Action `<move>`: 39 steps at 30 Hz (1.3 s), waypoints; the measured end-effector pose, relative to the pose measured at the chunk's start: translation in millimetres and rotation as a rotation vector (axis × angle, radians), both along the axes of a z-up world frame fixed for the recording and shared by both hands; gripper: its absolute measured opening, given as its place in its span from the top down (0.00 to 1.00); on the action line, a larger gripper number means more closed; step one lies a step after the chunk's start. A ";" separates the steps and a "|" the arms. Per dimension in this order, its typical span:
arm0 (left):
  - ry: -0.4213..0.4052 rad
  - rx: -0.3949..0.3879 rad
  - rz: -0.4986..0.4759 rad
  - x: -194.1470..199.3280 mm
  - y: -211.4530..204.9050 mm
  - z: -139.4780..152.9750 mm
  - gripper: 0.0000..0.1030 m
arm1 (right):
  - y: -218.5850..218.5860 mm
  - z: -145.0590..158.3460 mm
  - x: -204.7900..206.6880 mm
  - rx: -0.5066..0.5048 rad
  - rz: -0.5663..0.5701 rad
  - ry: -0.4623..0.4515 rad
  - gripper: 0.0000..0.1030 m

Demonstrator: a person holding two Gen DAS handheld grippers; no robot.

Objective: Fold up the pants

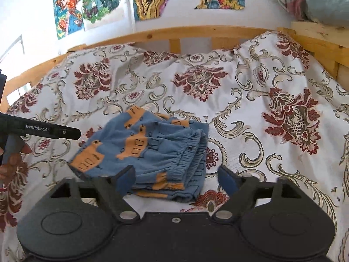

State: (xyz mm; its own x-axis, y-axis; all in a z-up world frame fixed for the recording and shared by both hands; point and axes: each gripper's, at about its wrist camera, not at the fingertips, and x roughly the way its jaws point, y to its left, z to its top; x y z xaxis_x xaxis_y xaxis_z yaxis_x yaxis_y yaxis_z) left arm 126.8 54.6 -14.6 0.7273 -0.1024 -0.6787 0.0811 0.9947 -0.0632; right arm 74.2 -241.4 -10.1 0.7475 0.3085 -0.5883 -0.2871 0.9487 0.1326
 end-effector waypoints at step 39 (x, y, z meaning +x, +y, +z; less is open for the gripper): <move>0.062 -0.011 -0.097 -27.9 -29.8 13.3 0.00 | -37.7 24.6 69.1 0.042 0.076 0.050 0.01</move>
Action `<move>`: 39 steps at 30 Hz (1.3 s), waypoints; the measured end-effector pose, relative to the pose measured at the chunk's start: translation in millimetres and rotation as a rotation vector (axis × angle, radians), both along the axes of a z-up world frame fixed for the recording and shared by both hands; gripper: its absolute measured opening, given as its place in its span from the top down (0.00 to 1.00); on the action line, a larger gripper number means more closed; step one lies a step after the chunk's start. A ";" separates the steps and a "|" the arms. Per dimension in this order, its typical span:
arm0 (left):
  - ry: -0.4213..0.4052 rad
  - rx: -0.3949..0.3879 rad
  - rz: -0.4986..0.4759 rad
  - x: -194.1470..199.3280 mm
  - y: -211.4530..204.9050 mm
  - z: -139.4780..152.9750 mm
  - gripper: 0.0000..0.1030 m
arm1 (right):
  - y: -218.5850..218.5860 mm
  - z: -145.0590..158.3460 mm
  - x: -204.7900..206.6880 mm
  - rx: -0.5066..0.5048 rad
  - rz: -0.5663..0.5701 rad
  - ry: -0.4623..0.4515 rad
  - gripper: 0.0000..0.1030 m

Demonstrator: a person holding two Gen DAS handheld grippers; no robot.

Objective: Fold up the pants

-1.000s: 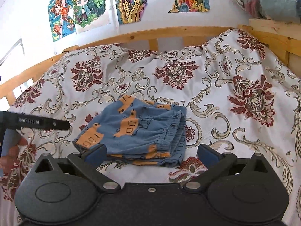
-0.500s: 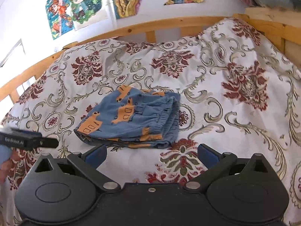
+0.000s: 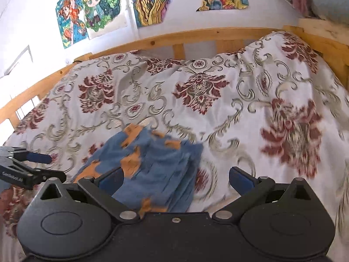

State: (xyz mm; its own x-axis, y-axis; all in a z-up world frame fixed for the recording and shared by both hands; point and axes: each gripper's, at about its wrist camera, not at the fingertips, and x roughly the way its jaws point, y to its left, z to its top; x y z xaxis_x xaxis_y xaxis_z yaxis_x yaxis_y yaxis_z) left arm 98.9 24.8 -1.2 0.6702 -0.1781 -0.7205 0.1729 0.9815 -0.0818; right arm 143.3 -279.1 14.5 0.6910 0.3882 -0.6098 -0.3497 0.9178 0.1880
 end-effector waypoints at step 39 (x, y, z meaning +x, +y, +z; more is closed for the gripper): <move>0.086 -0.144 0.041 65.5 15.4 -50.1 0.01 | 4.3 -63.3 83.0 0.179 0.082 0.257 0.01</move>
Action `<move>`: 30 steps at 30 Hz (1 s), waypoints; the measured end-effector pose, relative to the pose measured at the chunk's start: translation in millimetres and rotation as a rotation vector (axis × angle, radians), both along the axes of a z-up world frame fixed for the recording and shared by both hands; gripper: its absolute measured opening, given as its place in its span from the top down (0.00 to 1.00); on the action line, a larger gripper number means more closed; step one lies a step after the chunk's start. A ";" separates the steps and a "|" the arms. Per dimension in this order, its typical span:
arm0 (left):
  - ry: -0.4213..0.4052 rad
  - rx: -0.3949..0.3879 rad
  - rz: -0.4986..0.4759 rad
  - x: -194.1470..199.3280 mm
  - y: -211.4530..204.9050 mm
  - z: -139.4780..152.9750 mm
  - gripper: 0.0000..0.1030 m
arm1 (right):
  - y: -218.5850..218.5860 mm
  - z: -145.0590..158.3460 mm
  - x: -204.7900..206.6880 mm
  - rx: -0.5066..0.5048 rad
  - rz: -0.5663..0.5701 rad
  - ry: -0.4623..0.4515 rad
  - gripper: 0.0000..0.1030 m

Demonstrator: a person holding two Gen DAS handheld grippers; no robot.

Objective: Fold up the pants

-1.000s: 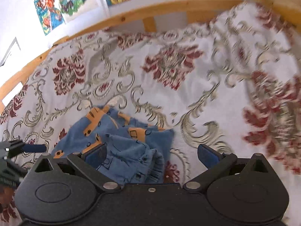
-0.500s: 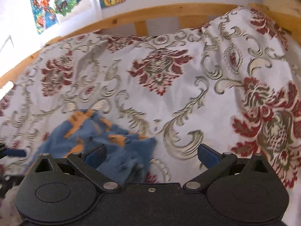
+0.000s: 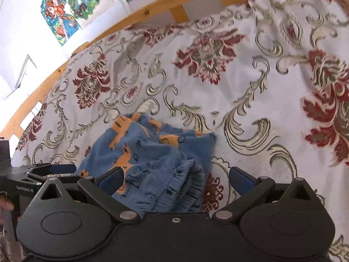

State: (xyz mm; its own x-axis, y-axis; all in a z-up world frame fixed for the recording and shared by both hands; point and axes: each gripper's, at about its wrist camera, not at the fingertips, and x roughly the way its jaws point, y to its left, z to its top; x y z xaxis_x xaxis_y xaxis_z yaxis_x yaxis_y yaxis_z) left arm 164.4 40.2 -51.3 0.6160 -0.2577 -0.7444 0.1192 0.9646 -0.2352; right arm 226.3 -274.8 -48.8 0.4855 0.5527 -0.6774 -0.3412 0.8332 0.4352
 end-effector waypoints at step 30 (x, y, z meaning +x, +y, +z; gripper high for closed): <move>0.086 -0.058 -0.141 30.3 -5.6 -10.3 0.61 | 8.5 -15.4 -4.4 0.041 -0.068 -0.004 0.56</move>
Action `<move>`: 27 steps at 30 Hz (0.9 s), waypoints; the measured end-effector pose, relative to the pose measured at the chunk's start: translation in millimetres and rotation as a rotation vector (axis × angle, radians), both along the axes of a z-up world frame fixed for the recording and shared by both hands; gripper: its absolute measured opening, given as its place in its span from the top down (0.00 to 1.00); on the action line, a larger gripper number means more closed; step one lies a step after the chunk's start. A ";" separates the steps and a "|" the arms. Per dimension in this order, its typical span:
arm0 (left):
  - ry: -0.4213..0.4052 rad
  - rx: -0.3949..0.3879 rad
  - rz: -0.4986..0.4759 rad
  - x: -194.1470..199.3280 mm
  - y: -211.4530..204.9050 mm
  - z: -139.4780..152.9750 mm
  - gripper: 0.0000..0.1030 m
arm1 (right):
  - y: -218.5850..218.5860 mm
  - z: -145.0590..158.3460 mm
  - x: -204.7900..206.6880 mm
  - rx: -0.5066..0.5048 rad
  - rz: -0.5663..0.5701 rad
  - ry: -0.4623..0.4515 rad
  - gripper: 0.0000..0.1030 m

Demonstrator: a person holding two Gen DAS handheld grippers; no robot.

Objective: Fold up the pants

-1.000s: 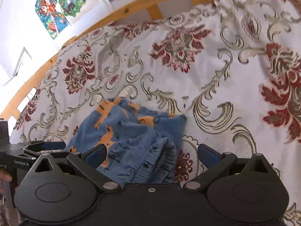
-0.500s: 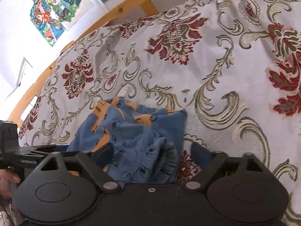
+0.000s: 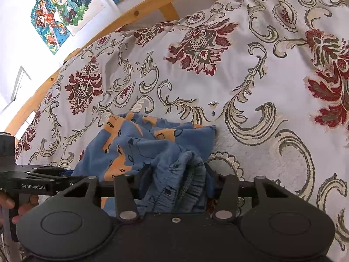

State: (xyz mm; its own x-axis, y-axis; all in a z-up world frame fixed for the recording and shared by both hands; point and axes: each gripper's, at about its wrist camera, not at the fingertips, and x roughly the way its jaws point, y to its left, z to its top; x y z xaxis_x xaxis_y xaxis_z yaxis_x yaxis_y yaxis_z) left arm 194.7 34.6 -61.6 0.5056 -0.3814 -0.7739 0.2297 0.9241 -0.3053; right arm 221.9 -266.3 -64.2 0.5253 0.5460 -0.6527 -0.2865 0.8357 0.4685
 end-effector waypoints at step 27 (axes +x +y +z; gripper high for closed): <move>-0.058 0.055 0.012 -20.0 -12.4 17.6 0.82 | 3.3 16.2 -19.1 0.013 -0.008 -0.063 0.59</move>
State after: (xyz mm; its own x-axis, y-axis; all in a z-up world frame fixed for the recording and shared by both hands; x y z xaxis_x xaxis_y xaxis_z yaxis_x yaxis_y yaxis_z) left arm 174.8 22.2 -44.0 0.5547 -0.3323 -0.7628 0.2342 0.9421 -0.2401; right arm 202.8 -263.0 -48.0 0.5691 0.5501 -0.6111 -0.3090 0.8319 0.4610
